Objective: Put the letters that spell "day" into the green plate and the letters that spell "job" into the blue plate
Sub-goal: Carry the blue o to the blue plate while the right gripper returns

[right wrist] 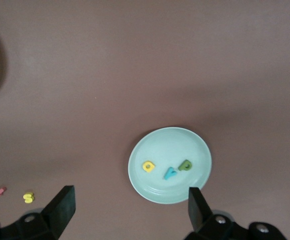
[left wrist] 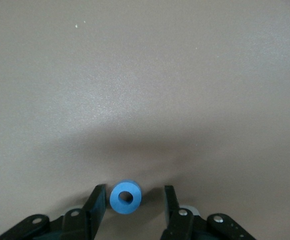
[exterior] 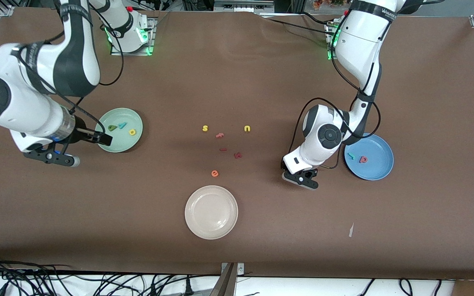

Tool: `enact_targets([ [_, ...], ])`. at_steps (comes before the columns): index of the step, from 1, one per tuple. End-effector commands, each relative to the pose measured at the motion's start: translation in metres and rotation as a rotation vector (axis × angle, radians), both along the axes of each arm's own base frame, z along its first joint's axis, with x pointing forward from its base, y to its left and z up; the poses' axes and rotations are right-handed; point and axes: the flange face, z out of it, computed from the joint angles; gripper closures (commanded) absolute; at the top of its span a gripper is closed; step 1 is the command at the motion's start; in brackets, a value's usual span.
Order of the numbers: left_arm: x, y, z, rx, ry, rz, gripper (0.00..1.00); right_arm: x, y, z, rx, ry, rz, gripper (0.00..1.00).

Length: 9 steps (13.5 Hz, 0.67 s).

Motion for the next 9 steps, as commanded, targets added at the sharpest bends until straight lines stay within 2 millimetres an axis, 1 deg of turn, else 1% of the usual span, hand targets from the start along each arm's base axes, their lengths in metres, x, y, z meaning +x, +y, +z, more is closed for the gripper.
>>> enact_targets([
  [1,0.003,-0.002,-0.004,-0.003,-0.005,0.011,0.49,-0.021,-0.014,0.066,0.057,0.001,0.028,0.00],
  [2,0.003,-0.002,-0.004,-0.003,-0.005,0.011,0.50,-0.026,-0.030,0.077,0.081,0.010,0.021,0.00],
  [3,0.003,-0.002,-0.004,-0.003,-0.005,0.011,0.54,-0.028,-0.038,0.081,0.074,0.016,0.029,0.00],
  [4,0.003,-0.002,-0.004,-0.003,-0.006,0.009,0.57,-0.031,-0.049,0.093,0.071,-0.004,0.036,0.00],
  [5,0.003,-0.002,-0.004,-0.002,-0.006,0.008,0.66,-0.036,-0.047,0.103,0.083,-0.015,0.058,0.00],
  [6,0.003,-0.002,-0.005,-0.001,-0.005,0.008,0.71,-0.043,-0.043,0.115,0.093,-0.032,0.080,0.00],
  [7,0.003,-0.002,-0.005,0.000,-0.005,0.007,0.77,-0.044,-0.049,0.115,0.085,-0.031,0.075,0.00],
  [8,0.003,-0.002,-0.005,0.000,-0.005,0.007,0.79,-0.043,-0.058,0.114,0.092,-0.029,0.064,0.00],
  [9,0.003,-0.002,-0.005,0.000,-0.005,0.007,0.83,-0.043,-0.069,0.111,0.100,-0.030,0.054,0.00],
])
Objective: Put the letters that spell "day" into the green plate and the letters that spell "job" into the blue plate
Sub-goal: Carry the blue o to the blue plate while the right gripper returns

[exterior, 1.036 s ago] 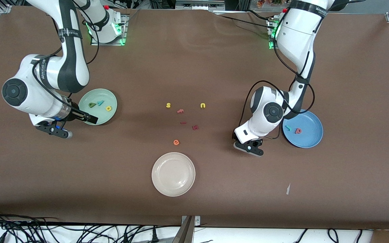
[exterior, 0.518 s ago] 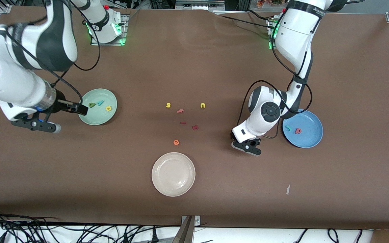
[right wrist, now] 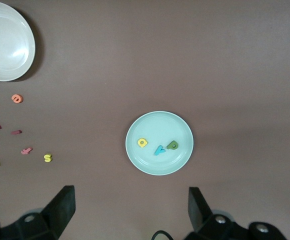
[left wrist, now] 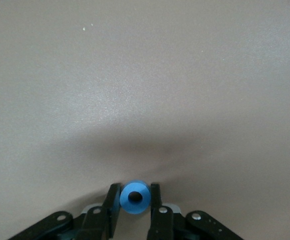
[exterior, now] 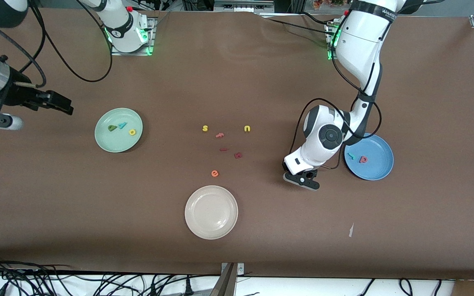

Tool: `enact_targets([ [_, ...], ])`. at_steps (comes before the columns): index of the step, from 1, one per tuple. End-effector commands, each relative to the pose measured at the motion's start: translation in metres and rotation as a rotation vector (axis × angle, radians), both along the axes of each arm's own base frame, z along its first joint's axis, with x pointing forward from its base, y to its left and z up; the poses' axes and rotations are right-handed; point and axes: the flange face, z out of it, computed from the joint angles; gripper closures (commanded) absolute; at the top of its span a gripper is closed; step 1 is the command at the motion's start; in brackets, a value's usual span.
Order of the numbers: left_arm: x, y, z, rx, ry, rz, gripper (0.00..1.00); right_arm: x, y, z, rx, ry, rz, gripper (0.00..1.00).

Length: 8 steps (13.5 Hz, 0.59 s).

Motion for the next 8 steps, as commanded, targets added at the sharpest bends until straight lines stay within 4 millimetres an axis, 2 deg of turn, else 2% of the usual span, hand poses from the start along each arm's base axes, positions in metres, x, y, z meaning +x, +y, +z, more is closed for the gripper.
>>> enact_targets([
  [1,0.001,-0.005,-0.006,-0.003,-0.001,0.000,0.84,-0.006,-0.017,-0.004,0.002,-0.002,-0.005,0.00],
  [3,0.004,-0.001,0.005,-0.006,-0.009,0.001,0.86,-0.012,-0.031,-0.014,-0.009,-0.088,-0.015,0.00],
  [4,0.009,0.009,0.024,-0.005,-0.025,0.008,0.86,-0.018,-0.033,-0.019,-0.009,-0.124,0.001,0.00],
  [5,0.011,0.023,0.039,0.009,-0.010,0.008,0.86,-0.020,-0.040,-0.019,-0.008,-0.124,0.016,0.00],
  [8,0.012,0.077,0.083,0.027,0.038,0.043,0.86,-0.026,-0.043,-0.017,-0.005,-0.120,0.037,0.00],
])
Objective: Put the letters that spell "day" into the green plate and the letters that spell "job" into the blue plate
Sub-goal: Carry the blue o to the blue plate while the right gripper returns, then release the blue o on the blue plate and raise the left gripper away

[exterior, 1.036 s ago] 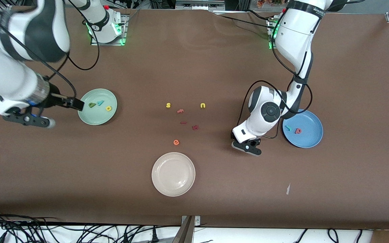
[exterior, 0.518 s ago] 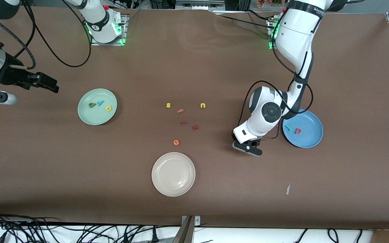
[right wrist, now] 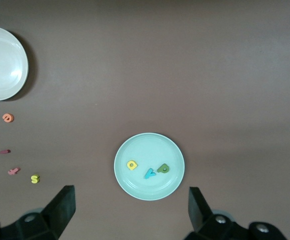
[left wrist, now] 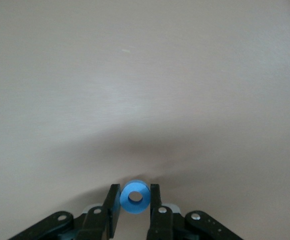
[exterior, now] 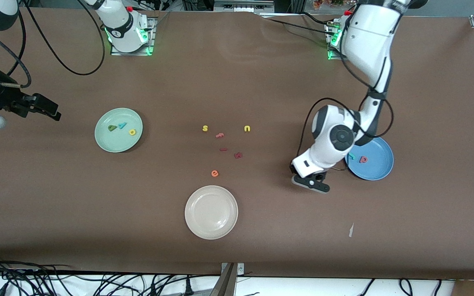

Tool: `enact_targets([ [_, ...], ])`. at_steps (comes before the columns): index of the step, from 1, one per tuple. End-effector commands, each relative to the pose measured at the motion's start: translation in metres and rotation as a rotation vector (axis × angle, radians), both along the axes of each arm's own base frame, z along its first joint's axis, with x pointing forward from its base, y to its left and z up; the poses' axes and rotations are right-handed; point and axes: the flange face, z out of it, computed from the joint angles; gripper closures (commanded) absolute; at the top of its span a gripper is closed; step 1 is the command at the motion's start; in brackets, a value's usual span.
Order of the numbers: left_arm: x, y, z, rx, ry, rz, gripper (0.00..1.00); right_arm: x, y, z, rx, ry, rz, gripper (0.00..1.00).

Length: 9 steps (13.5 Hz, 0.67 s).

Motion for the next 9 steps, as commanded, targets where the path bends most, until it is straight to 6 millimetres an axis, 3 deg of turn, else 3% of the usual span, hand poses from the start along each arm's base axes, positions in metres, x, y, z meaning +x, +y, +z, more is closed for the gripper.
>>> enact_targets([
  [1,-0.011,0.055,0.049,0.028,0.031,0.010,0.86,-0.017,-0.004,0.007,-0.015,-0.014,0.014,0.00],
  [4,-0.034,0.128,0.074,0.049,0.030,-0.031,0.85,-0.019,-0.003,0.009,-0.014,-0.017,0.017,0.00],
  [6,-0.055,0.173,0.080,0.050,0.043,-0.056,0.85,-0.022,0.000,0.008,-0.015,-0.016,0.015,0.00],
  [9,-0.069,0.212,0.072,0.082,0.066,-0.087,0.77,-0.021,-0.006,0.008,-0.014,-0.020,0.011,0.00],
])
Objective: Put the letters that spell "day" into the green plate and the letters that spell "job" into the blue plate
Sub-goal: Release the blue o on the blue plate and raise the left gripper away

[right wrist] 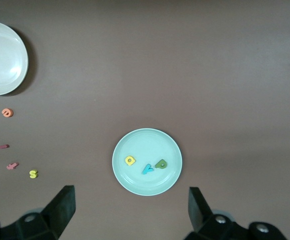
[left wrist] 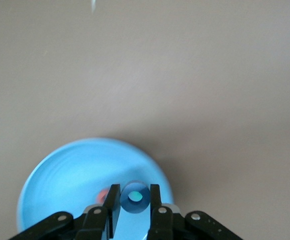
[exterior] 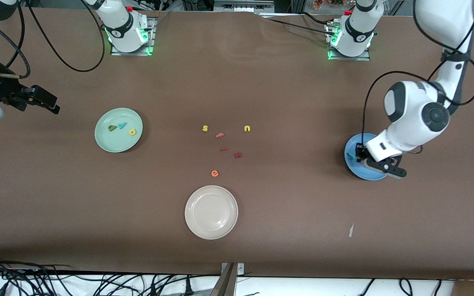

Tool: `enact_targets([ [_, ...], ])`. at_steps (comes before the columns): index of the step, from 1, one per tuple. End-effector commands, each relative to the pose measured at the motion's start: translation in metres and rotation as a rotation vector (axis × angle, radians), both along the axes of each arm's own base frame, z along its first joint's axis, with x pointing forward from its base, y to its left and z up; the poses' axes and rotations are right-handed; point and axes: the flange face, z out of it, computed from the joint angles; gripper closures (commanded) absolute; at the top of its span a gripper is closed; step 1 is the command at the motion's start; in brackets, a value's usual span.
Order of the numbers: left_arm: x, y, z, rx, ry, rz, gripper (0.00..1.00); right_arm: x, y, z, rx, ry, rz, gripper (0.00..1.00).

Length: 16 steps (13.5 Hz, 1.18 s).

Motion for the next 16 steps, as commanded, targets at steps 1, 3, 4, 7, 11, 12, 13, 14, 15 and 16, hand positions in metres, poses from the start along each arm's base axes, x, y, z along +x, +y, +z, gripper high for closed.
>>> enact_targets([
  [1,-0.016,0.013,0.001,0.017,0.009,-0.033,0.57,-0.010,-0.003,0.003,-0.013,-0.014,0.016,0.00],
  [3,-0.018,0.014,0.001,0.016,0.011,-0.025,0.00,-0.012,-0.003,0.002,-0.013,-0.008,0.016,0.00],
  [4,-0.018,0.014,0.001,0.015,0.011,-0.025,0.00,-0.012,-0.003,0.002,-0.014,-0.008,0.017,0.00],
  [7,-0.032,0.026,0.007,0.010,0.014,-0.003,0.00,-0.012,0.001,0.001,-0.013,-0.009,0.024,0.00],
  [11,-0.052,0.042,0.058,-0.009,-0.061,0.025,0.00,-0.012,-0.003,0.001,-0.012,-0.005,0.019,0.00],
  [12,-0.052,0.042,0.075,-0.012,-0.094,0.023,0.00,-0.012,-0.003,0.001,-0.012,-0.005,0.019,0.00],
  [13,-0.053,0.042,0.093,-0.015,-0.125,0.026,0.00,-0.012,-0.002,0.000,-0.012,-0.002,0.021,0.00],
  [14,-0.055,0.041,0.112,-0.020,-0.154,0.026,0.00,-0.010,-0.003,-0.002,-0.010,0.000,0.022,0.00],
  [15,-0.061,0.040,0.127,-0.026,-0.144,0.021,0.00,-0.008,-0.001,-0.004,-0.009,0.004,0.023,0.00],
  [16,-0.065,0.039,0.144,-0.031,-0.130,0.019,0.00,-0.009,-0.001,-0.004,-0.010,0.006,0.022,0.00],
])
